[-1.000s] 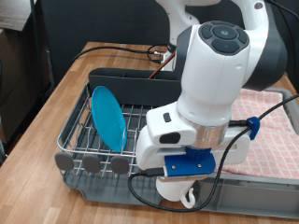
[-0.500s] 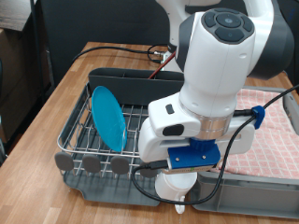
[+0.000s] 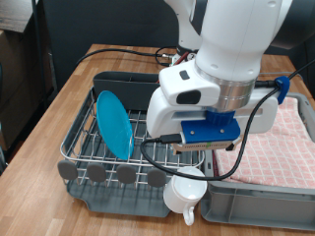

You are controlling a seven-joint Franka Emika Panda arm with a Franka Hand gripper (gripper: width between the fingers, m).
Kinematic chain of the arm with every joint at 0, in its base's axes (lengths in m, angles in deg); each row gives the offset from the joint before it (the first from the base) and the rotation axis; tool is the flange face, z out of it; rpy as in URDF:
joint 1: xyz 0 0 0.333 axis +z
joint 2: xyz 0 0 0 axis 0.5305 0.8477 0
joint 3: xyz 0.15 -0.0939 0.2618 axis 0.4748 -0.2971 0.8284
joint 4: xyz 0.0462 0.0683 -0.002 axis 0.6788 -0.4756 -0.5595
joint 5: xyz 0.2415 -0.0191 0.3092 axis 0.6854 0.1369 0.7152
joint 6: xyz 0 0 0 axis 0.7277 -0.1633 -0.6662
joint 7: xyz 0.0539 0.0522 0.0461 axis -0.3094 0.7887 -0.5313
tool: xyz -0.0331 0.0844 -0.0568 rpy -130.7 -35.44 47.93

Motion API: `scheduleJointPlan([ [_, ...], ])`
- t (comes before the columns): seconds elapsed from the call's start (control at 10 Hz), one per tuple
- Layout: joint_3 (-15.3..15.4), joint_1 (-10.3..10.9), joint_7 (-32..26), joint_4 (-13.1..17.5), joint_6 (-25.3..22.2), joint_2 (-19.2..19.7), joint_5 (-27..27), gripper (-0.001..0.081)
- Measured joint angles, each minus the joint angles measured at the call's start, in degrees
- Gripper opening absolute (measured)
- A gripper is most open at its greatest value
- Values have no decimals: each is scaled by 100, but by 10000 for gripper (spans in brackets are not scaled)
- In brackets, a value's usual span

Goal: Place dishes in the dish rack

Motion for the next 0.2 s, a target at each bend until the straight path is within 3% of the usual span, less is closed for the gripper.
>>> scheduleJointPlan([
  [0.2,-6,42,11,203,-323,-112,-162,803],
])
